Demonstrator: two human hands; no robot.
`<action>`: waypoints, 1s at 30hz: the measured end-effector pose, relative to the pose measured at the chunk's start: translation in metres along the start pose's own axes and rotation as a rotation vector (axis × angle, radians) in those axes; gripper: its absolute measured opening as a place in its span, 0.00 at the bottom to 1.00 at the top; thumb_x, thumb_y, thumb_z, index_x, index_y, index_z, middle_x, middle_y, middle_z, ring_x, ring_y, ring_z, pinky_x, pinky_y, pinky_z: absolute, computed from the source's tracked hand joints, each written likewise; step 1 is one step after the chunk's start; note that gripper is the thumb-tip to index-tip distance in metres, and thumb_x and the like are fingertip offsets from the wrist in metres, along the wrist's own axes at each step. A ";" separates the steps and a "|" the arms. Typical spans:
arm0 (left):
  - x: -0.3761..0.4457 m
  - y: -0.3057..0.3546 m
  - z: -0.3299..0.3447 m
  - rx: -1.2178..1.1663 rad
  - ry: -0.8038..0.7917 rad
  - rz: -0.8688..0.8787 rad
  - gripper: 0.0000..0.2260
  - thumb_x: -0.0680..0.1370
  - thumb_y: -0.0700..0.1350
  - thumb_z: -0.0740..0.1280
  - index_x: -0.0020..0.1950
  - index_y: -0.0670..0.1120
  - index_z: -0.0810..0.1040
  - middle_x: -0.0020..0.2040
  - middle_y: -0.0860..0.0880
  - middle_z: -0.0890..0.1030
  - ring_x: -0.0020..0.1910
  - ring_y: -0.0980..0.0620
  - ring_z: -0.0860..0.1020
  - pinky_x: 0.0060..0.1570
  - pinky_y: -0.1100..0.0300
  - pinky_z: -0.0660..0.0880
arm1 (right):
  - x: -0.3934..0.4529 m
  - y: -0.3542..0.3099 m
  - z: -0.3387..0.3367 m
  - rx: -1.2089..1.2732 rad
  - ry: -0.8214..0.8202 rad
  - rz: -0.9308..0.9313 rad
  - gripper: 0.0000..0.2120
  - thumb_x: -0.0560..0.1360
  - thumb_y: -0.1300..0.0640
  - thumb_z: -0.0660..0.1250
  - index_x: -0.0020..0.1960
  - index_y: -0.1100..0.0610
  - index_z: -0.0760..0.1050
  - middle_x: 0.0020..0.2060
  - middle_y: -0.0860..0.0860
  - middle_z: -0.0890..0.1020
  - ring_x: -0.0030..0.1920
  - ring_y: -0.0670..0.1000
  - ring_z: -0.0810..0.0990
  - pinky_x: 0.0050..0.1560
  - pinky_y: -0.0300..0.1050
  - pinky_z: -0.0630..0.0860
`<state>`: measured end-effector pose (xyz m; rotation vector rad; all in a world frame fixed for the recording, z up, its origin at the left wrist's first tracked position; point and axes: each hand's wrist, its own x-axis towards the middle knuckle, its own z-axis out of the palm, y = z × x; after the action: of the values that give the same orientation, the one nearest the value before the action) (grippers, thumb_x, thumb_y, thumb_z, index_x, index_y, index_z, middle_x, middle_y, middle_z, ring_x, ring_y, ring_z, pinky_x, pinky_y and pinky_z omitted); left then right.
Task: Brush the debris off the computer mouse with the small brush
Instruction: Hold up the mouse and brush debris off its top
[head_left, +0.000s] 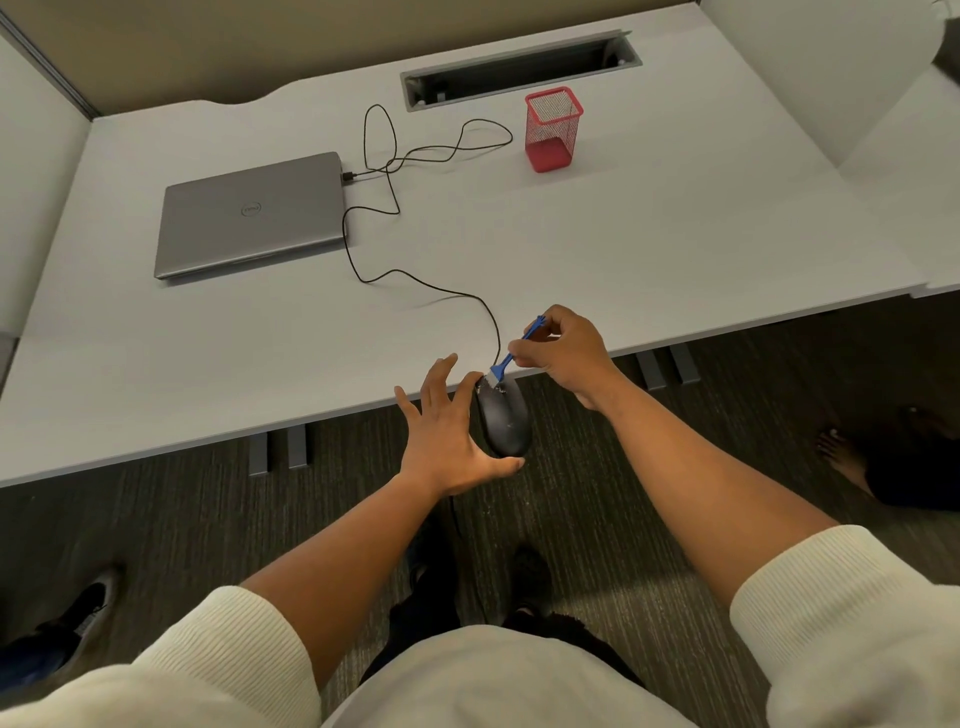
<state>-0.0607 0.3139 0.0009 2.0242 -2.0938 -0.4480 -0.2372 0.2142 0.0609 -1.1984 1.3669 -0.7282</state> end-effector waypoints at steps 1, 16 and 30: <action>0.001 0.000 0.000 0.004 -0.005 -0.001 0.54 0.57 0.81 0.65 0.77 0.55 0.60 0.80 0.50 0.47 0.81 0.45 0.44 0.72 0.28 0.38 | 0.000 0.000 -0.001 0.012 -0.021 -0.001 0.12 0.71 0.62 0.77 0.45 0.56 0.74 0.43 0.52 0.79 0.42 0.50 0.82 0.49 0.45 0.84; 0.008 0.007 -0.001 0.012 -0.035 -0.010 0.54 0.58 0.79 0.67 0.78 0.54 0.60 0.80 0.50 0.46 0.81 0.46 0.43 0.73 0.29 0.36 | 0.006 0.004 0.003 0.044 0.123 0.140 0.11 0.71 0.62 0.75 0.45 0.57 0.73 0.39 0.53 0.80 0.38 0.47 0.81 0.42 0.40 0.79; 0.013 0.003 -0.002 0.004 -0.055 -0.009 0.55 0.57 0.79 0.68 0.78 0.55 0.59 0.80 0.50 0.45 0.81 0.46 0.43 0.73 0.30 0.35 | 0.013 0.005 0.001 0.030 0.189 0.134 0.11 0.72 0.62 0.74 0.45 0.55 0.73 0.41 0.52 0.80 0.45 0.53 0.83 0.48 0.44 0.81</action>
<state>-0.0639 0.3013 0.0029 2.0468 -2.1196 -0.5065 -0.2355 0.2037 0.0513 -1.0234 1.5705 -0.7783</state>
